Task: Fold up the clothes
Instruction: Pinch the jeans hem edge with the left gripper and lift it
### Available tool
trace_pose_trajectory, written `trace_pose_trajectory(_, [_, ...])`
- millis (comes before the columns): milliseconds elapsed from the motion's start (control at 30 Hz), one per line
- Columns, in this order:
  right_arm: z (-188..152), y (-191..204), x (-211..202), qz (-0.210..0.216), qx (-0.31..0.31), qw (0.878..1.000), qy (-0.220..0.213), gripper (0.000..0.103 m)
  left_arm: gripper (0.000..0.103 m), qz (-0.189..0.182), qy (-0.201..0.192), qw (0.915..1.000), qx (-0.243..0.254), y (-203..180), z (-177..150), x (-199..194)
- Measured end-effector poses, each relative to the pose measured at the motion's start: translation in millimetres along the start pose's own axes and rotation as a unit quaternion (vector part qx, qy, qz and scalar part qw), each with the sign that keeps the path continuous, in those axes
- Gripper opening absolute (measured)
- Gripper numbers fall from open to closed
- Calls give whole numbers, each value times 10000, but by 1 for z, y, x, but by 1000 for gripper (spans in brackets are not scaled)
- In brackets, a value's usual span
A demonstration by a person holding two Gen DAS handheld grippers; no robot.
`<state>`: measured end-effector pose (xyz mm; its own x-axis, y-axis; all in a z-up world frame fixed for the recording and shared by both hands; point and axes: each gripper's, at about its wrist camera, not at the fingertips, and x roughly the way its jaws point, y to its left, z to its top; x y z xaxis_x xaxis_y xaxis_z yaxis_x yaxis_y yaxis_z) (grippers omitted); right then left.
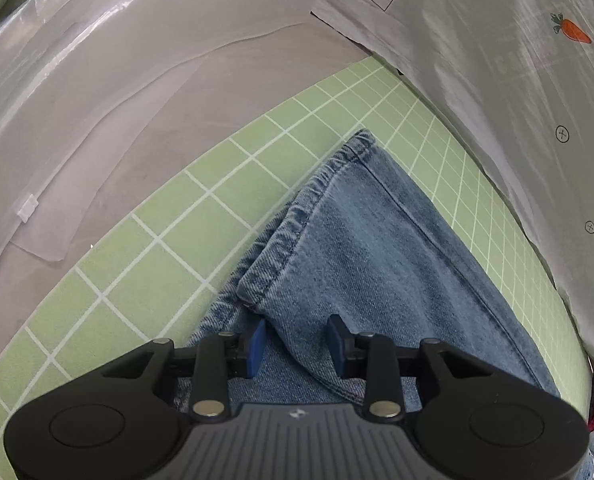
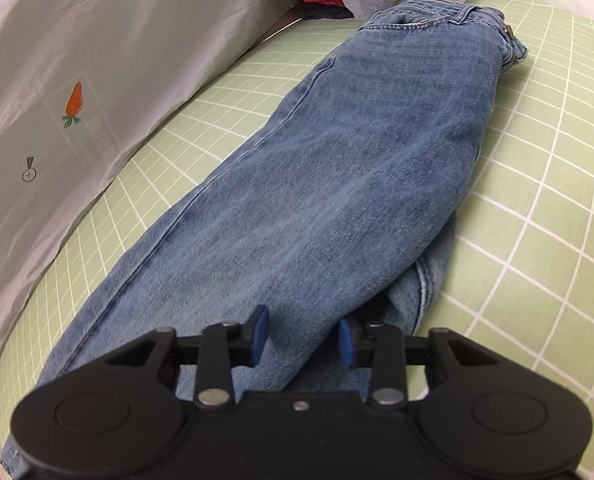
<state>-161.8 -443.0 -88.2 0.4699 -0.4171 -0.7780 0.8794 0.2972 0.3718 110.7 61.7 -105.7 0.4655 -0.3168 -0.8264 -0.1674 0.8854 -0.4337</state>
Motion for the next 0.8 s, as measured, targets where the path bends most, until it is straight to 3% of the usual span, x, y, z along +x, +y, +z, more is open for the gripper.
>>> trace_pose_trajectory(100, [3, -2, -2, 79, 90, 9999, -21, 25, 31, -45, -38, 10000, -75, 1, 3, 3])
trace_pose_trajectory(300, [6, -9, 0, 175, 212, 9996, 55, 11, 5, -192, -129, 9996, -167, 3, 8, 6])
trace_pose_trajectory(600, [11, -15, -12, 402, 155, 9991, -60, 7, 5, -592, -934, 9934, 292, -17, 9, -52])
trace_pose_trajectory(700, [14, -16, -19, 448, 17, 9990, -69, 7, 5, -794, -1155, 9896, 333, -20, 2, -85])
trace_pose_trajectory(800, [16, -19, -25, 440, -114, 9989, -62, 6, 5, -732, -1256, 9887, 378, -14, -15, -112])
